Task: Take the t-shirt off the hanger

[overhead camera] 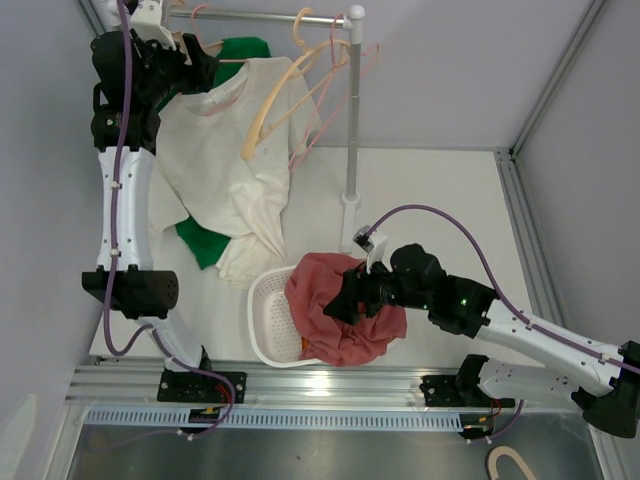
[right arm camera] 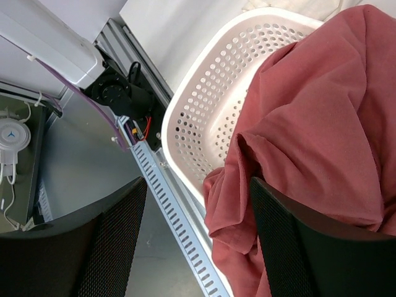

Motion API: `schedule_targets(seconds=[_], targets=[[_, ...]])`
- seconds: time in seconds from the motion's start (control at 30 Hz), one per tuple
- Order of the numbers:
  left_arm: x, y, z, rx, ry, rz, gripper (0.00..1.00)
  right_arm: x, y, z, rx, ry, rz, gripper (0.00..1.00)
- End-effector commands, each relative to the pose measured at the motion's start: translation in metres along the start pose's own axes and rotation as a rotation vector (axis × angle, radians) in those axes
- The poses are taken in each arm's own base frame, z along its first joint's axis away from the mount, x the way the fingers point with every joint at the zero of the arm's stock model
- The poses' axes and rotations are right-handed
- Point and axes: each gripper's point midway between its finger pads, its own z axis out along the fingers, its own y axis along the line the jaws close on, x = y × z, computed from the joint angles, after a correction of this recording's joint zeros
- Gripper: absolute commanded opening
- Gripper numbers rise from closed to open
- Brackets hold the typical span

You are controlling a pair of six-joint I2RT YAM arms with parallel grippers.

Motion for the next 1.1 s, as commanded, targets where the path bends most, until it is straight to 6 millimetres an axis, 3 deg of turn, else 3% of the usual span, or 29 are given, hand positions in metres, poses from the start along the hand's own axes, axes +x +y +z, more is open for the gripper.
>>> schedule_targets(seconds=[0.0, 0.13, 0.33, 0.73, 0.87, 0.97, 1.07], targets=[[-0.001, 0.018, 0.006, -0.06, -0.005, 0.035, 0.77, -0.013, 0.008, -0.007, -0.017, -0.036, -0.018, 0.73], [0.001, 0.027, 0.015, -0.064, -0.002, 0.027, 0.75, -0.013, 0.006, -0.007, -0.008, -0.035, -0.013, 0.73], [0.019, 0.038, 0.031, -0.067, 0.027, -0.003, 0.72, -0.013, 0.003, -0.008, 0.004, -0.032, -0.006, 0.73], [0.034, 0.029, 0.038, -0.005, 0.059, -0.044, 0.38, -0.009, 0.001, -0.003, 0.001, -0.028, 0.009, 0.73], [0.03, 0.028, 0.036, -0.012, 0.05, -0.06, 0.11, -0.008, 0.0, -0.002, -0.001, -0.03, 0.015, 0.73], [0.023, 0.026, 0.035, -0.006, 0.033, -0.073, 0.01, -0.007, 0.0, -0.001, -0.002, -0.027, 0.016, 0.73], [0.017, 0.015, 0.031, 0.039, 0.023, -0.086, 0.01, -0.005, -0.001, -0.001, -0.001, -0.024, 0.019, 0.73]])
